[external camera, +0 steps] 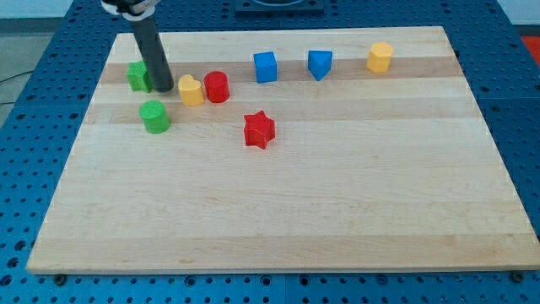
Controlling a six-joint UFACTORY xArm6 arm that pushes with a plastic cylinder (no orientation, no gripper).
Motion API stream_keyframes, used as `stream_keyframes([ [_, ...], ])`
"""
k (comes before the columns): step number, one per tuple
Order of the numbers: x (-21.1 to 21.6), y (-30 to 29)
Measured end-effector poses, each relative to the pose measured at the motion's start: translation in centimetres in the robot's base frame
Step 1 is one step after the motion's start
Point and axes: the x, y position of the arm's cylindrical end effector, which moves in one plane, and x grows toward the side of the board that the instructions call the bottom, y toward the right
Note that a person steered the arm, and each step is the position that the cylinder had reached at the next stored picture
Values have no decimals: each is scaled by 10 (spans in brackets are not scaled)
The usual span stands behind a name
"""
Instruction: Push yellow heart along with red circle to the left of blue cube
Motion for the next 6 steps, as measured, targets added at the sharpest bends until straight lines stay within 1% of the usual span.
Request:
stream_keyframes([
  [1, 3, -9],
  [3, 10, -9],
  [4, 16, 1],
  [5, 17, 64],
  [6, 17, 78],
])
